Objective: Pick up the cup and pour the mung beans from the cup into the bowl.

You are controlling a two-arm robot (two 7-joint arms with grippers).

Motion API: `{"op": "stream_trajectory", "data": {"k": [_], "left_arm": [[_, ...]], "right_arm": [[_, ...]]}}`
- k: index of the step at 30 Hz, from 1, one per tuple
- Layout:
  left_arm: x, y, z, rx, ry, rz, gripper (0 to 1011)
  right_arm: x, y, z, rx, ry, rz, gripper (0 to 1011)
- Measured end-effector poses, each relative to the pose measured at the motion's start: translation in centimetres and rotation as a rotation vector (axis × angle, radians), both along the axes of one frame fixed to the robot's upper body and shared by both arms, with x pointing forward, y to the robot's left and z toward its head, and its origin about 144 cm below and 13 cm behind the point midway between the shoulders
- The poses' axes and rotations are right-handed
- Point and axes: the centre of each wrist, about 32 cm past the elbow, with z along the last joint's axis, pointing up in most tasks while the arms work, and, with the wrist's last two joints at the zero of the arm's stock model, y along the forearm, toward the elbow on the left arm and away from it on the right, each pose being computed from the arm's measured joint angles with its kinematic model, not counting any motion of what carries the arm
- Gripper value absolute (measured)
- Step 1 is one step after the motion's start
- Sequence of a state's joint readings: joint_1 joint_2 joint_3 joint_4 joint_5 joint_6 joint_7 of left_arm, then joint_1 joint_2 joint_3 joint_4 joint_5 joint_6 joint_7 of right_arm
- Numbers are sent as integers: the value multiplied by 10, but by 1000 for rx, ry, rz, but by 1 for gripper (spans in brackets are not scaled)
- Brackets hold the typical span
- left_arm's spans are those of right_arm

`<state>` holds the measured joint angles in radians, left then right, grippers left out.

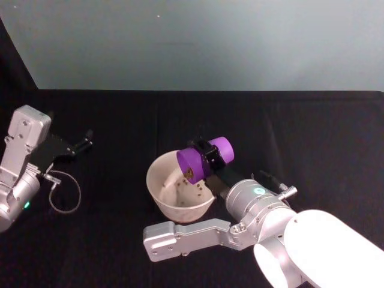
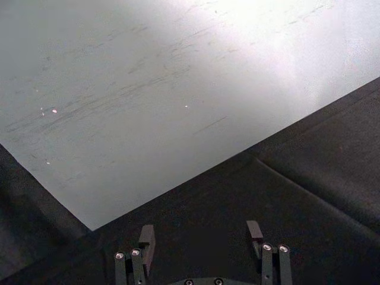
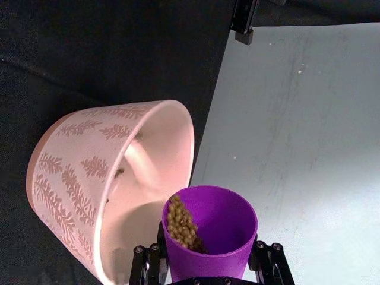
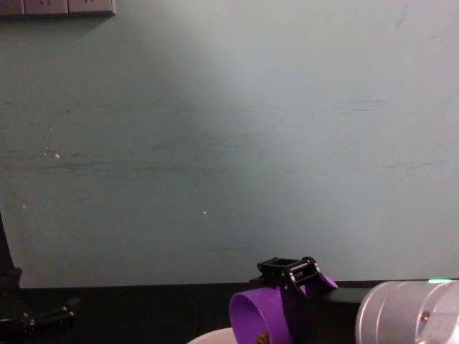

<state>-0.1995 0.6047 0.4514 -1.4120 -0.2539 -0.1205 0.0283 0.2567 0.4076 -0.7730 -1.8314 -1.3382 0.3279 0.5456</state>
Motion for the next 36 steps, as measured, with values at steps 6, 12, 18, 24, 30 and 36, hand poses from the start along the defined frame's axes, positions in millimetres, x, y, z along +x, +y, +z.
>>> {"op": "stream_trajectory", "data": {"k": [6, 12, 18, 24, 30, 36], "left_arm": [[0, 0, 0, 0, 0, 0, 1000], [0, 0, 0, 0, 0, 0, 1000], [0, 0, 0, 0, 0, 0, 1000], [0, 0, 0, 0, 0, 0, 1000], [0, 0, 0, 0, 0, 0, 1000], [0, 0, 0, 0, 0, 0, 1000]], "right_arm": [[0, 1, -1, -5, -3, 1, 728], [0, 1, -1, -7, -2, 2, 726], [-1, 1, -1, -8, 0, 3, 726], [-1, 2, -2, -9, 1, 3, 726], [-1, 2, -1, -11, -1, 3, 728], [0, 2, -1, -14, -4, 4, 726]]}}
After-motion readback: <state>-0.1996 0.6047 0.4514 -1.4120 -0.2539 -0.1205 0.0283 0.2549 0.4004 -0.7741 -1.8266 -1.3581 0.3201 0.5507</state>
